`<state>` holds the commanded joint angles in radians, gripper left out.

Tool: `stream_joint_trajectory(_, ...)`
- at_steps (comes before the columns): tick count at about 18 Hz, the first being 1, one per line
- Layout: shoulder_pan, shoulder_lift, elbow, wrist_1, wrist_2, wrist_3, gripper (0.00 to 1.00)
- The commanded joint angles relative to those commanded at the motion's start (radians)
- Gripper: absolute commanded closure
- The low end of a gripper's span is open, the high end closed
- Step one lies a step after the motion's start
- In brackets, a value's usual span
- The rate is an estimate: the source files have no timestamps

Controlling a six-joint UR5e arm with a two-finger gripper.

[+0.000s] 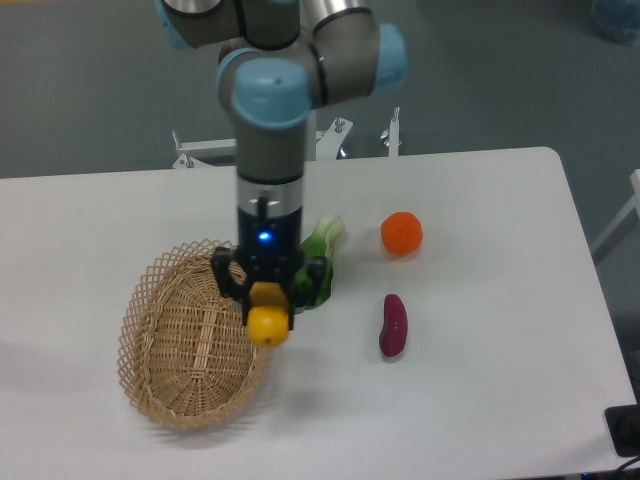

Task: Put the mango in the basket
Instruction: 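Carry the mango over the wicker basket and lower it inside, then open the gripper to release the mango into the basket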

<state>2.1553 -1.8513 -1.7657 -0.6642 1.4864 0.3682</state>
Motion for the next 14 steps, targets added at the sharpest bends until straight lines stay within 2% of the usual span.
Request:
stream_joint_trajectory(4, -0.045, -0.074, 0.009, 0.002, 0.006, 0.020, 0.54)
stream_joint_trajectory(9, -0.074, -0.111, -0.018, -0.003, 0.005, 0.110, 0.54)
stream_joint_trajectory(14, -0.109, -0.134, -0.029, -0.003, 0.006, 0.115, 0.54)
